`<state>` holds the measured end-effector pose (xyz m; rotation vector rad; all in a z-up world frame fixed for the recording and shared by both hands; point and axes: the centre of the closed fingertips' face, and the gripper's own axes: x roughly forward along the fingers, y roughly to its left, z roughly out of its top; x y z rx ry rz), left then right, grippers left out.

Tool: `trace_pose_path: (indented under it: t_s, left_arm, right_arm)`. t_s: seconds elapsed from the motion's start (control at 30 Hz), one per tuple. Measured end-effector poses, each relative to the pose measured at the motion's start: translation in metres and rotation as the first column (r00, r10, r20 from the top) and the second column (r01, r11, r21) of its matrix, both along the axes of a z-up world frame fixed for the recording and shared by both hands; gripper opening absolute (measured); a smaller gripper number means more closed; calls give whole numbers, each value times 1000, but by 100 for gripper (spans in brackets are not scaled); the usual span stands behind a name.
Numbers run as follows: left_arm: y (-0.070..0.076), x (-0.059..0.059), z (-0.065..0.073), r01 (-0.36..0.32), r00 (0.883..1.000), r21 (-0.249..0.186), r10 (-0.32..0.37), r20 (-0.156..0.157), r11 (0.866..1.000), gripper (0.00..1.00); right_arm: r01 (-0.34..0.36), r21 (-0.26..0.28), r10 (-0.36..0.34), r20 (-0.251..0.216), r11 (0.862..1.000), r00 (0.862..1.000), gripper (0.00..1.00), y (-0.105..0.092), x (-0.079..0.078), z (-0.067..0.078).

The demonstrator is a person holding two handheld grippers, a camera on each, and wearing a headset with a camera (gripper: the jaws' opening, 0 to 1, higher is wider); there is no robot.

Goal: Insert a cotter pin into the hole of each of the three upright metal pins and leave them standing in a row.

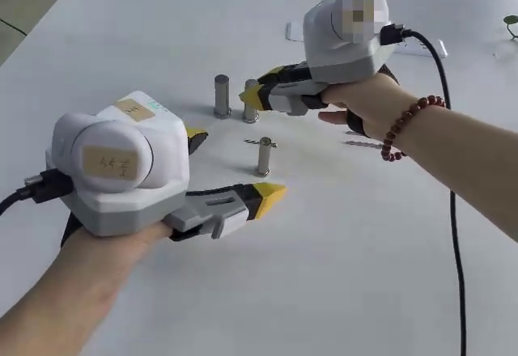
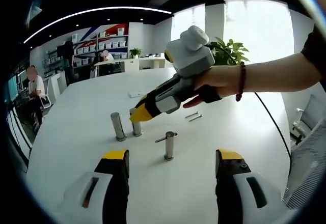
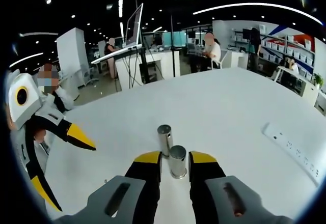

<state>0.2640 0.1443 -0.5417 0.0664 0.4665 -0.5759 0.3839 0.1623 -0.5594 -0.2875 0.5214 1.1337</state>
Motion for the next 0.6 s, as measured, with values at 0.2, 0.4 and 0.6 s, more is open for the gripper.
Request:
trace_pose_path:
  t_s: [0.2, 0.4, 0.6]
  left_arm:
    - [0, -1, 4, -3, 1000, -15, 3, 3, 1000, 68]
    - [1, -6, 3, 0, 1000, -14, 0, -12, 1000, 66]
    - [3, -8, 2, -7, 1000, -40, 6, -21, 999, 66]
  right_arm:
    - [5, -15, -5, 4, 1000, 1000, 12, 1, 1, -4]
    - [13, -34, -13, 6, 999, 1000, 9, 1, 5, -10]
    - [16, -36, -16, 9, 999, 1000, 9, 2, 9, -12]
